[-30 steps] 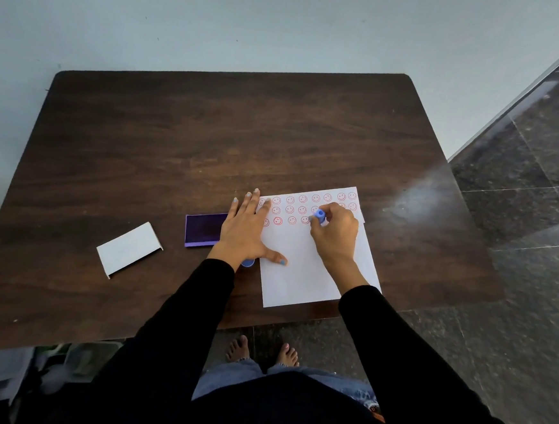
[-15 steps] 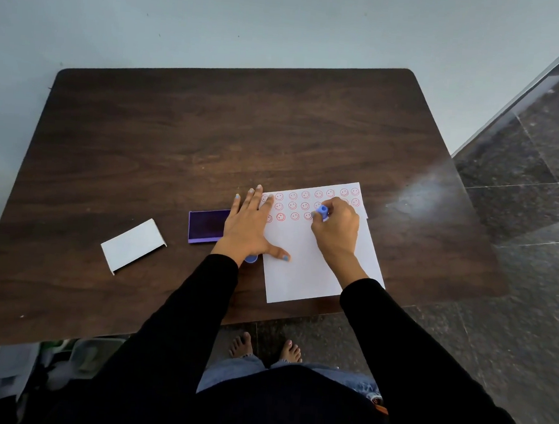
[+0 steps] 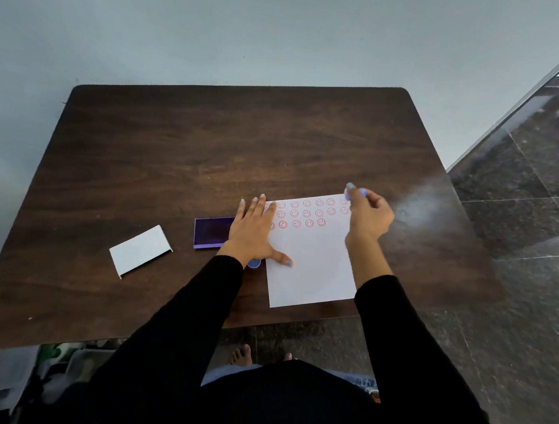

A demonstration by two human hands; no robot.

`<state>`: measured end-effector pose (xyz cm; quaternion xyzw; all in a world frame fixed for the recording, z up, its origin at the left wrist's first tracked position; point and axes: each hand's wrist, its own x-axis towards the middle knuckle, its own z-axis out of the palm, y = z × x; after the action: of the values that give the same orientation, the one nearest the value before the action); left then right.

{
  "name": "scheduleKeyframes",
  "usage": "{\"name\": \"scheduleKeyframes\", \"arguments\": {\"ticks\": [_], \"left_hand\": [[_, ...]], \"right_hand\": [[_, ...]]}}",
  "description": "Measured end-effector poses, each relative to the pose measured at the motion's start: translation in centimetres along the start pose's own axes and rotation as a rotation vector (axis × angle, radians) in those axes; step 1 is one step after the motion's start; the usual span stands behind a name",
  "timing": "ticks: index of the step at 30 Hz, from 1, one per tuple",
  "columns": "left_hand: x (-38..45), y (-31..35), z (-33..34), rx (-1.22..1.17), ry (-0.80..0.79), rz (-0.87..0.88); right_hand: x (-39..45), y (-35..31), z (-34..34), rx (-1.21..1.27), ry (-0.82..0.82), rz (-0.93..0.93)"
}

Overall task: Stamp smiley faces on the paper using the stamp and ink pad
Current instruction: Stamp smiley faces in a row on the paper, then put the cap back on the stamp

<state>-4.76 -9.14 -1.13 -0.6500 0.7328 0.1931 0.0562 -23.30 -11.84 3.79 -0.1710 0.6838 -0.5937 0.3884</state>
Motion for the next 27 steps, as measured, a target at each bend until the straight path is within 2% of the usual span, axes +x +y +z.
{"name": "scheduleKeyframes", "arguments": {"ticks": [4, 8, 10, 13, 22, 27], "left_hand": [[-1.2, 0.3, -0.9, -0.11, 0.113, -0.009], [-3.7, -0.4, -2.3, -0.335, 0.268, -0.119], [-5.1, -0.9, -2.8, -0.412, 0.187, -0.201], [-6.5, -1.3, -2.8, -0.407, 0.041, -0.259], [-8.0, -0.5, -1.1, -0.451, 0.084, -0.271], [-7.9, -0.1, -0.2, -0.551, 0.11, -0.324]], "right_hand": [[0.2, -2.8, 0.5, 0.269, -0.088, 0.117], [-0.9, -3.0, 1.7, 0.298, -0.168, 0.173], [-1.7, -2.6, 2.5, 0.289, -0.202, 0.197], [-3.0, -1.9, 3.5, 0.261, -0.26, 0.228], [-5.1, -0.4, 5.1, 0.143, -0.327, 0.261], [-5.2, -0.1, 5.2, 0.121, -0.332, 0.276]]}}
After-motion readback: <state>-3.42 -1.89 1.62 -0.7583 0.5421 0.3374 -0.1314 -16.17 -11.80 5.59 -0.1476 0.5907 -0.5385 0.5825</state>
